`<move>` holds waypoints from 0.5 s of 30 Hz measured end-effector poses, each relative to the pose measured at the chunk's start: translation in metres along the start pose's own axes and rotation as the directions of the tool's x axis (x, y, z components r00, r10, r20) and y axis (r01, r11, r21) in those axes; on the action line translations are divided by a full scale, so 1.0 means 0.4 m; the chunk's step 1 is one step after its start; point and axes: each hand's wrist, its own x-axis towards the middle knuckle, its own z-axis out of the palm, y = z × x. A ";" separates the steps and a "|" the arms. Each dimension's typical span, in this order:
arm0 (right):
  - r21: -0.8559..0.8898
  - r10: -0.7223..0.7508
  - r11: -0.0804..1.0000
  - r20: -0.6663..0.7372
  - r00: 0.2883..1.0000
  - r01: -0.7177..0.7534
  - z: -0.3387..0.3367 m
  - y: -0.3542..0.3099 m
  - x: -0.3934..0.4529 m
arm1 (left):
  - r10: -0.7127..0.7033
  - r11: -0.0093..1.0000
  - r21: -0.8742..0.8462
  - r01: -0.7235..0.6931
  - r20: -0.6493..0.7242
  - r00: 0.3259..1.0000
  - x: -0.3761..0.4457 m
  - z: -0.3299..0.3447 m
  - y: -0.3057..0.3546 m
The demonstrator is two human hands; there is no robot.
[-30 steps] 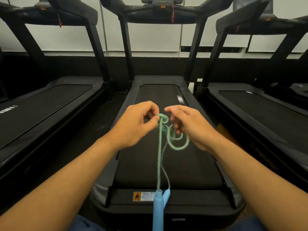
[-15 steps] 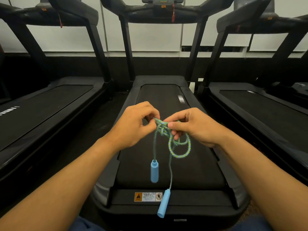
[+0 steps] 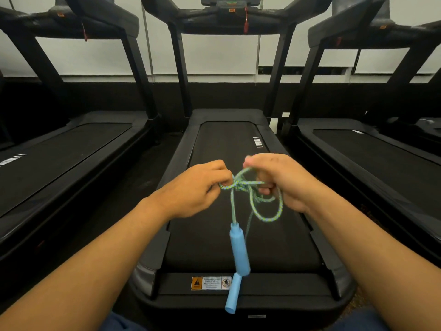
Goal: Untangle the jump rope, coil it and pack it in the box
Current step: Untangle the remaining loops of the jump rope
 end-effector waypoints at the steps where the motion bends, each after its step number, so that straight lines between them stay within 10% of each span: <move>1: -0.215 -0.046 0.975 0.012 0.999 0.047 -0.005 0.003 -0.001 | 0.000 1.000 0.010 0.000 0.020 1.000 -0.001 0.000 0.000; 9: -0.657 -0.029 0.744 0.151 0.988 0.122 -0.044 -0.009 -0.010 | 0.008 0.999 0.035 -0.012 0.121 0.993 -0.003 -0.002 -0.003; 15: -0.084 0.016 0.996 0.059 0.998 -0.011 -0.026 0.016 -0.002 | -0.379 0.874 -0.234 0.426 0.222 0.898 -0.020 0.006 -0.003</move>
